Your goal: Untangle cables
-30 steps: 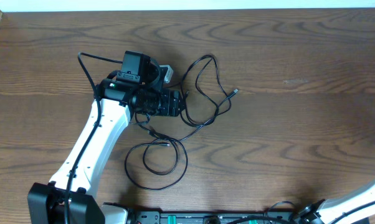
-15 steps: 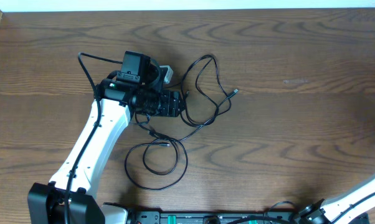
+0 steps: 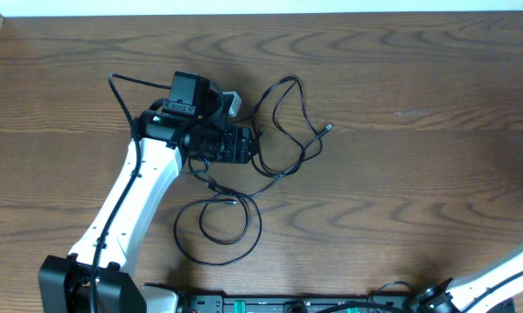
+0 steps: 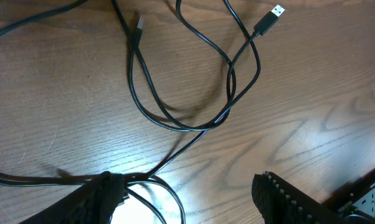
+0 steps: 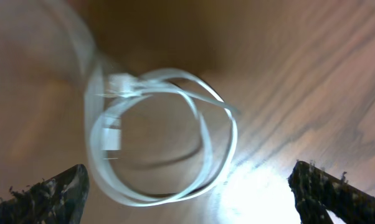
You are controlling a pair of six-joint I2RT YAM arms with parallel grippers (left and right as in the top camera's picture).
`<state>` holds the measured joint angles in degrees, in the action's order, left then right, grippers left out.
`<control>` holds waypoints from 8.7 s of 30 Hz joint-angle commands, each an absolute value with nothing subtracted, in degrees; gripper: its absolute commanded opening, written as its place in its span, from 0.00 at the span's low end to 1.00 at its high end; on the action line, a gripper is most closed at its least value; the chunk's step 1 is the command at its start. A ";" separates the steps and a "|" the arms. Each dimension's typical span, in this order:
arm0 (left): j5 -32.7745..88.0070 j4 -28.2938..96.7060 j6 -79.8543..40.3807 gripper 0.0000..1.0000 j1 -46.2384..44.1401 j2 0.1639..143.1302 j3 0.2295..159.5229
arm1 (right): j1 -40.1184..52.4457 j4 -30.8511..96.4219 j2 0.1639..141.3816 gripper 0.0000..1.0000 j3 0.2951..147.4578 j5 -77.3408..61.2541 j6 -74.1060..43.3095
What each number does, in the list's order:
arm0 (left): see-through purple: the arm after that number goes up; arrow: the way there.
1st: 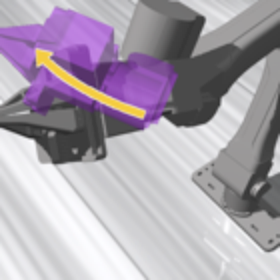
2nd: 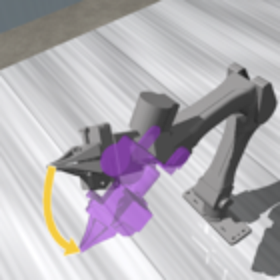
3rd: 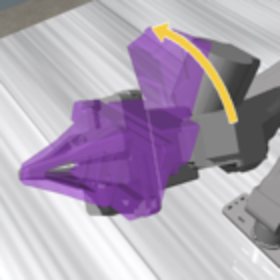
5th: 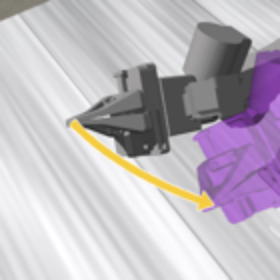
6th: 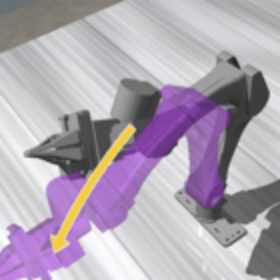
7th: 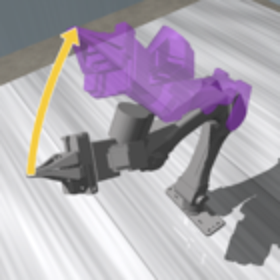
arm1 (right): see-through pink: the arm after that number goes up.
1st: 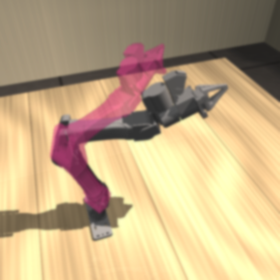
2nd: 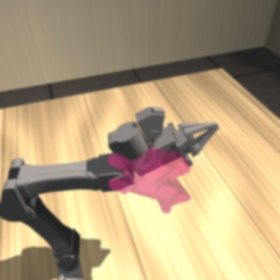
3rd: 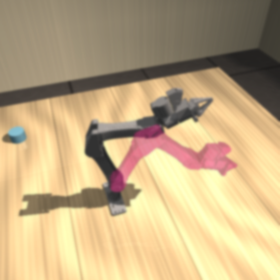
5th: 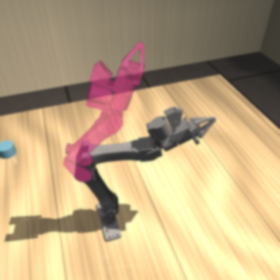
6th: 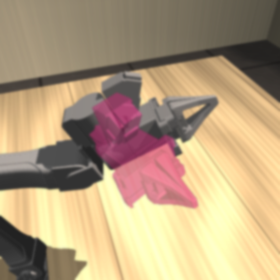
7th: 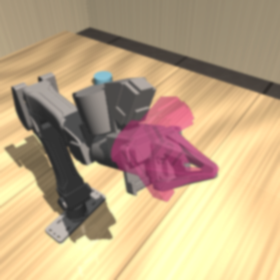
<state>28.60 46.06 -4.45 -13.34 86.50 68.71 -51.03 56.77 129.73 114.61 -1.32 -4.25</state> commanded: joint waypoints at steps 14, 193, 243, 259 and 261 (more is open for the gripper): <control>28.93 41.80 -4.12 0.74 -13.47 86.63 68.66 | -30.65 62.13 114.28 0.99 123.90 -17.10 2.66; 82.59 11.09 1.63 0.07 5.08 63.99 68.69 | 9.85 64.14 91.68 0.01 122.91 -7.70 -6.57; 79.02 -6.46 -20.25 0.07 4.43 67.53 68.69 | 30.37 64.82 109.62 0.79 122.89 -14.09 23.33; 79.02 -6.46 -20.05 0.07 4.43 68.49 68.69 | 30.44 55.51 109.40 0.31 122.91 -13.89 7.25; 79.05 -6.48 -20.05 0.07 4.43 68.42 68.69 | 30.41 53.49 109.40 0.04 122.91 -12.38 4.60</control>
